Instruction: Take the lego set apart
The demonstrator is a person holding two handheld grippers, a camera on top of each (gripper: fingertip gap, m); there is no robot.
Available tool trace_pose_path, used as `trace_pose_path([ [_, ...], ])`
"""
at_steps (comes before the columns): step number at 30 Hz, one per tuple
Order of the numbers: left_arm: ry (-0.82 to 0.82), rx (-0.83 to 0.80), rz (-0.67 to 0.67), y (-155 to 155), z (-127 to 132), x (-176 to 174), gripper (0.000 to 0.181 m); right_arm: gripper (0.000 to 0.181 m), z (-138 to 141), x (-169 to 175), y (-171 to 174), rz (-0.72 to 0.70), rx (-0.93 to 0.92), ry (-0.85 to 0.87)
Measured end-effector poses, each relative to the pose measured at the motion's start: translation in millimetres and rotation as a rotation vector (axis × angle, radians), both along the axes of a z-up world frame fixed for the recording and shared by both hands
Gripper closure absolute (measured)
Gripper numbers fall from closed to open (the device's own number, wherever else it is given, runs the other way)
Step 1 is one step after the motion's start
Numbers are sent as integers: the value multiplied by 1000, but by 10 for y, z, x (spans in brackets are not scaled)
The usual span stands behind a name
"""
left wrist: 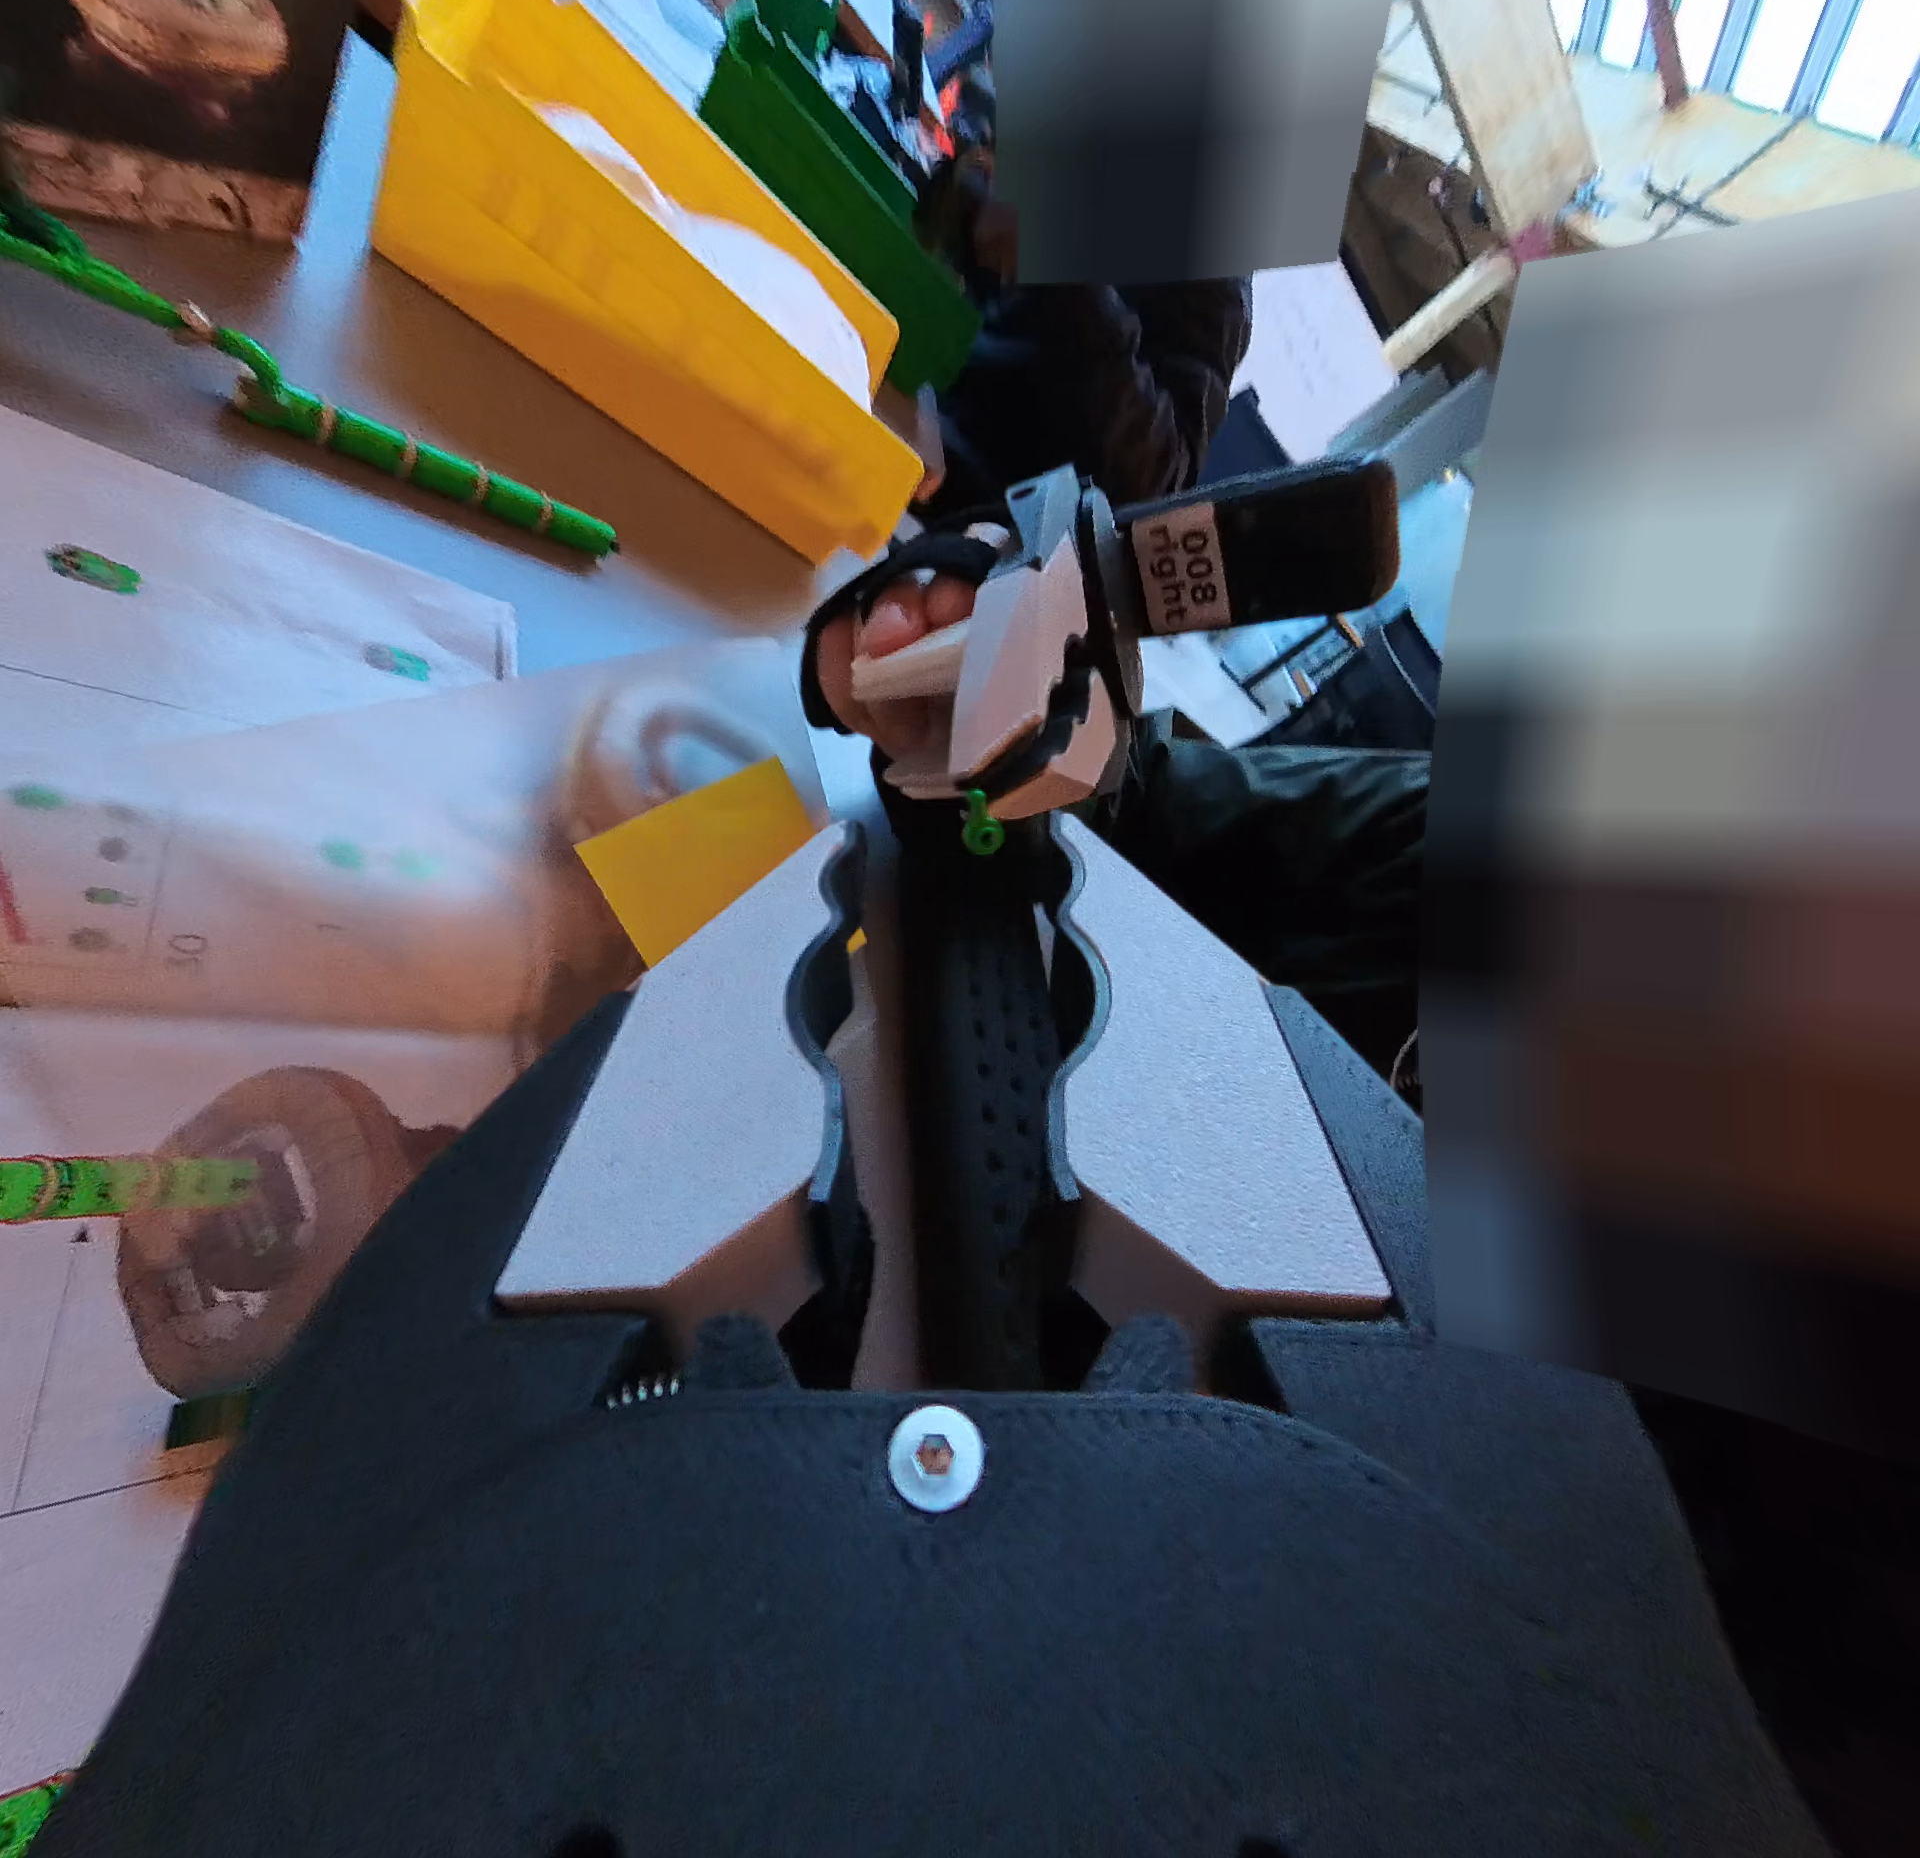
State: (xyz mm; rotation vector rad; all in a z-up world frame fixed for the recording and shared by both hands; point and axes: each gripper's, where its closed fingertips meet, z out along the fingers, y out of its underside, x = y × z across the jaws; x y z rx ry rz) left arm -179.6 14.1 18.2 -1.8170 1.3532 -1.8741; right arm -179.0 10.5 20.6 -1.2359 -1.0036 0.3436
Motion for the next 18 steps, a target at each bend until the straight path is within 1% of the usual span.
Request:
trace_pose_path([
  [3,-59,24,27,55,74,-11,154,180,56,60,20,-21,10,26],
  [7,-26,61,4,-47,-24,90,157,180,-7,59,61,-48,12,-11],
  [8,-10,55,-8,-78,-59,112,163,180,-28,48,63,-51,15,-28],
  [9,2,48,-18,-98,-92,128,173,180,-37,43,65,-57,23,-39],
  [10,9,39,-21,-102,-116,138,175,180,-46,39,68,-61,28,-47],
  [12,6,18,-19,-85,-128,141,175,180,-60,43,82,-64,33,-53],
  [14,17,39,-26,-83,-147,126,176,179,-77,32,77,-39,18,-38],
  [16,47,78,-20,-62,-152,75,175,167,-44,48,77,-33,32,-7],
  [18,108,161,16,32,-134,-66,175,166,-27,76,80,-35,42,1],
])
